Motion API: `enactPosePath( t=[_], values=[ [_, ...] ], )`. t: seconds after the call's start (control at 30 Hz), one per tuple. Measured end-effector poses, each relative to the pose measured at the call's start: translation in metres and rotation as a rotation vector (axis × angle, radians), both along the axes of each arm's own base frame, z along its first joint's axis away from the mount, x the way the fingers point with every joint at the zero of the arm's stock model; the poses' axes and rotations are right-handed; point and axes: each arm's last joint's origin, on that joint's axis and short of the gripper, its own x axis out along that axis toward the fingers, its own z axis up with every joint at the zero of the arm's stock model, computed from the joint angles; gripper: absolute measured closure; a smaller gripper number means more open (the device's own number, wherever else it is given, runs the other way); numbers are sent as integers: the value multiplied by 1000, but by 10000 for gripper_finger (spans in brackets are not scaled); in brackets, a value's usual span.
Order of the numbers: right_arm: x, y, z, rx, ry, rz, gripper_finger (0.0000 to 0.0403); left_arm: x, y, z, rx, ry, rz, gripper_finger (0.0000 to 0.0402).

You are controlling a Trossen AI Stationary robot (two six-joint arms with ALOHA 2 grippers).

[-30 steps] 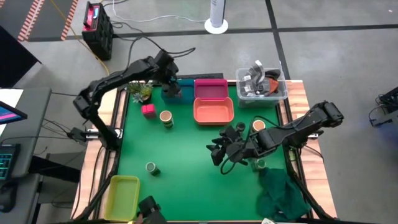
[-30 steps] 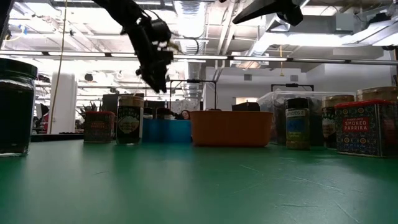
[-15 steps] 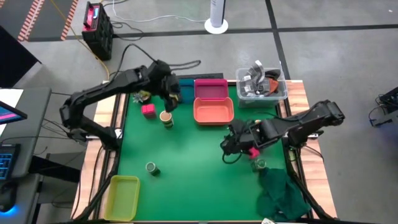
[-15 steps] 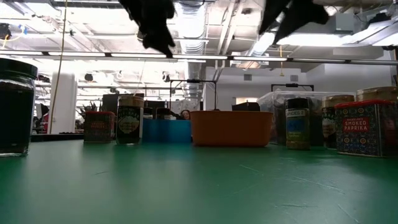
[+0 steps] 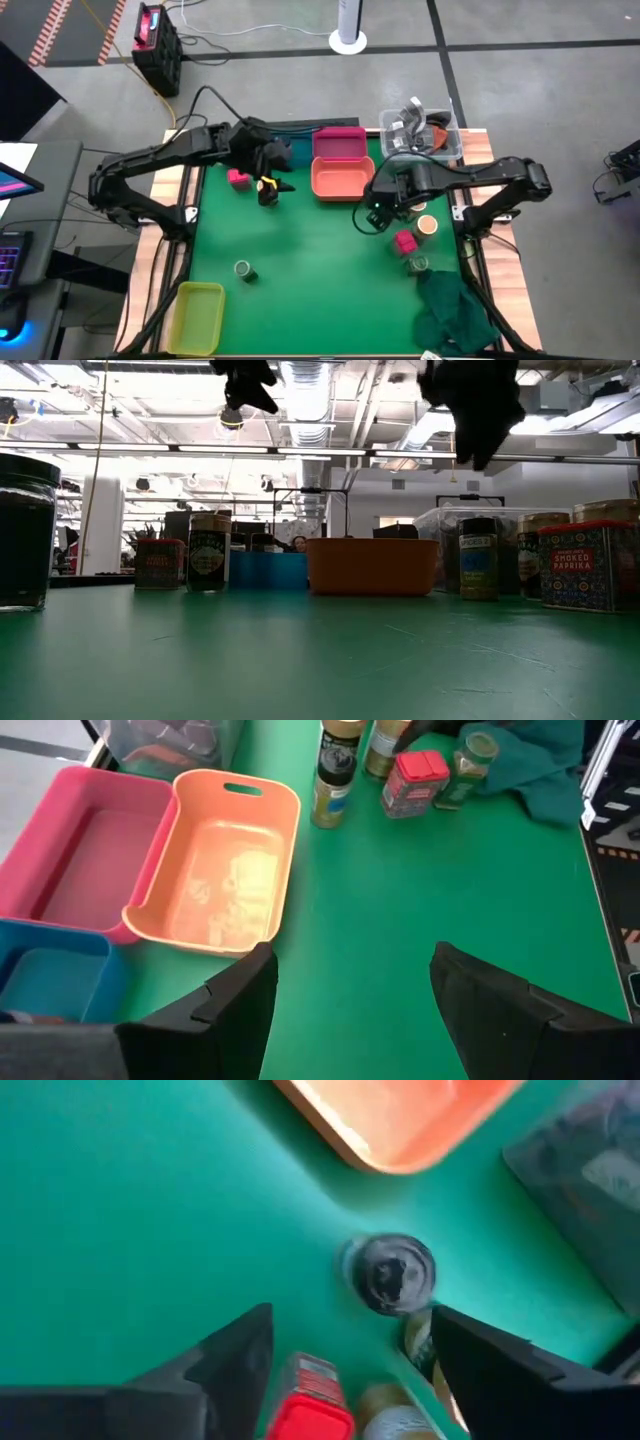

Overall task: Sort spices by type
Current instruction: Put the black seasoning bottle into the blue bin

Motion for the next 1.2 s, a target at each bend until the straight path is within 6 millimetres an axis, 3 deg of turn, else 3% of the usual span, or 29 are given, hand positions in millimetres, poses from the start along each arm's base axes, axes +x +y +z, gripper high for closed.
enactPosePath(
  t=[0.27, 0.5, 0.9, 1.2],
  values=[
    [-6, -15, -20, 69, 78, -49, 33, -10, -1, 6, 12, -10, -1, 153],
    [-9, -28, -40, 81, 106, -76, 21, -10, -1, 6, 6, -10, 4, 153],
    [-7, -45, -63, 116, 63, -86, 46, -15, -2, 0, -7, 68, -2, 153],
    [-4, -47, -63, 120, 27, -47, 140, -15, -3, 0, -9, 68, -18, 152]
  ],
)
